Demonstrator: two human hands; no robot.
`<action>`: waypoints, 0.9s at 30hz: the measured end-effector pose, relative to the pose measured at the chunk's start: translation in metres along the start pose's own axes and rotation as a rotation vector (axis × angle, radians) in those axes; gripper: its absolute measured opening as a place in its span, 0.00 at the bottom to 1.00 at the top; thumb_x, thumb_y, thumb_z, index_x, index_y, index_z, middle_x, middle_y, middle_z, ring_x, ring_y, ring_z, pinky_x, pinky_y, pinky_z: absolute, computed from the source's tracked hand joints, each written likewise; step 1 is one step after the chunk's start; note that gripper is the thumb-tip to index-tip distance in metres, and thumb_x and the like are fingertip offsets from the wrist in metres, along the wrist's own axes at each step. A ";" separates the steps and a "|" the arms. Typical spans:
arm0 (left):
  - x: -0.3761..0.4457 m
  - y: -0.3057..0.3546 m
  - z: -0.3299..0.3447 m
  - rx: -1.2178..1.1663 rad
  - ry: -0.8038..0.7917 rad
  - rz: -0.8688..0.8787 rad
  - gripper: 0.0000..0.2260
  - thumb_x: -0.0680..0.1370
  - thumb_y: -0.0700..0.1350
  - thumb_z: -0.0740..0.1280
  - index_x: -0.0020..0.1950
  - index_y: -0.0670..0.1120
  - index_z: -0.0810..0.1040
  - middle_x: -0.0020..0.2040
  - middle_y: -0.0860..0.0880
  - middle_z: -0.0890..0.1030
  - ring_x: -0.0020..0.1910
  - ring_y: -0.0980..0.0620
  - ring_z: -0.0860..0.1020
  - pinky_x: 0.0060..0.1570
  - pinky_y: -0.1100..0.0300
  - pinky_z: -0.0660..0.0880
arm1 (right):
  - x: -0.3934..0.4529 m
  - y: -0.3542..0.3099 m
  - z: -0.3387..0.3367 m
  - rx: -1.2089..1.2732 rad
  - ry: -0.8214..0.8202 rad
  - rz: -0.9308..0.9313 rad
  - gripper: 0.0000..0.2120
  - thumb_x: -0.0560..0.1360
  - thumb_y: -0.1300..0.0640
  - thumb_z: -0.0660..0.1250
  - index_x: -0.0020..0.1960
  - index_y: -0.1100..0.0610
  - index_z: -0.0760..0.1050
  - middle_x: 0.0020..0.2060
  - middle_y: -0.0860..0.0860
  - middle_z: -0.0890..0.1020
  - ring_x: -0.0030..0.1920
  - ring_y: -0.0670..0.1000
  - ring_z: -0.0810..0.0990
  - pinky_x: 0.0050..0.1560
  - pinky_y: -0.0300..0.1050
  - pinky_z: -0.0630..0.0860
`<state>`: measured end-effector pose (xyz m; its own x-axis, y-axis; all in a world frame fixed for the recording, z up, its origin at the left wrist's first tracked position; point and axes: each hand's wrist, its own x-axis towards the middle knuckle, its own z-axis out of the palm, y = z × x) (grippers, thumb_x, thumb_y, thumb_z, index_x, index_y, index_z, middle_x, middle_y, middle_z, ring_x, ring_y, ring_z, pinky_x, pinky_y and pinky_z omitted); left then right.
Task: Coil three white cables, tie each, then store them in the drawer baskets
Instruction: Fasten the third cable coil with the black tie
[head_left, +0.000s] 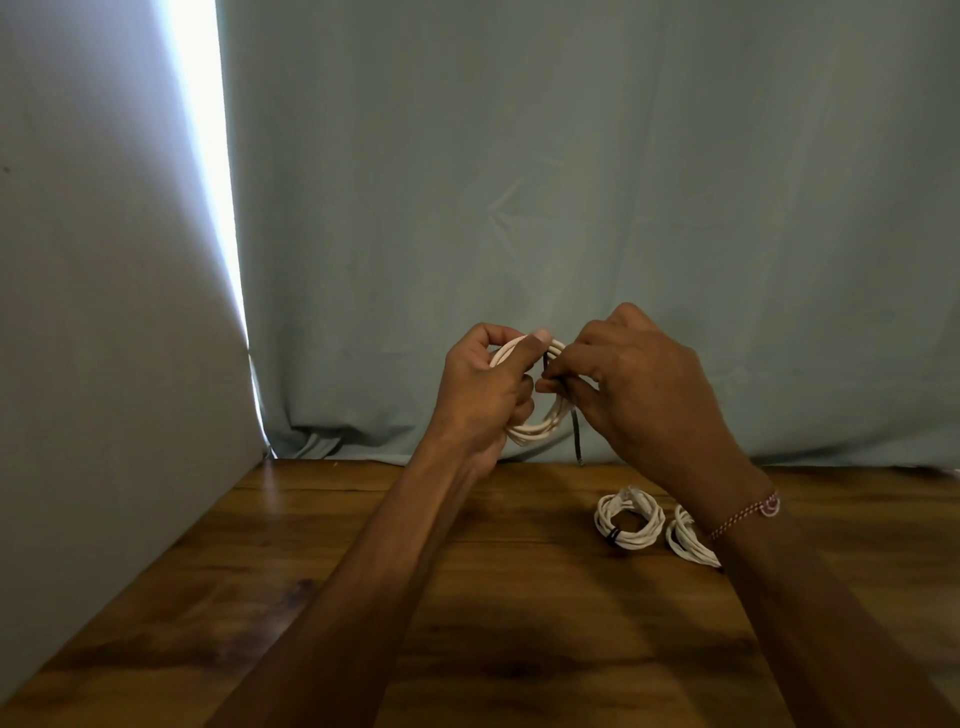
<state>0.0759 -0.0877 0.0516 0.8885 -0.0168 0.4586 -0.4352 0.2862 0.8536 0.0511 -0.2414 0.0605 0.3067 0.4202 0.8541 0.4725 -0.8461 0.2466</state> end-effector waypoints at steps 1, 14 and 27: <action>0.000 0.000 0.000 0.006 -0.004 0.006 0.07 0.80 0.42 0.70 0.52 0.41 0.73 0.32 0.48 0.69 0.24 0.56 0.61 0.22 0.63 0.60 | 0.000 -0.001 -0.001 -0.006 0.001 -0.003 0.03 0.72 0.56 0.78 0.45 0.54 0.85 0.36 0.51 0.82 0.40 0.53 0.75 0.30 0.41 0.63; 0.006 0.006 -0.007 -0.055 0.022 0.002 0.05 0.81 0.39 0.68 0.48 0.40 0.73 0.28 0.52 0.70 0.23 0.57 0.61 0.21 0.65 0.59 | 0.001 -0.003 -0.028 0.054 -0.099 0.082 0.13 0.76 0.51 0.73 0.60 0.50 0.83 0.47 0.49 0.80 0.47 0.49 0.76 0.39 0.46 0.74; -0.005 0.001 0.007 0.018 -0.144 -0.020 0.06 0.80 0.40 0.70 0.47 0.42 0.74 0.29 0.49 0.68 0.24 0.55 0.60 0.22 0.63 0.58 | 0.003 0.007 -0.027 0.522 -0.156 0.482 0.15 0.70 0.56 0.79 0.56 0.52 0.83 0.44 0.44 0.86 0.39 0.41 0.85 0.43 0.35 0.82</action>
<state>0.0699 -0.0938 0.0514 0.8675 -0.1605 0.4708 -0.4211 0.2669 0.8669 0.0333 -0.2543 0.0771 0.6763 0.1151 0.7276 0.5756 -0.6989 -0.4245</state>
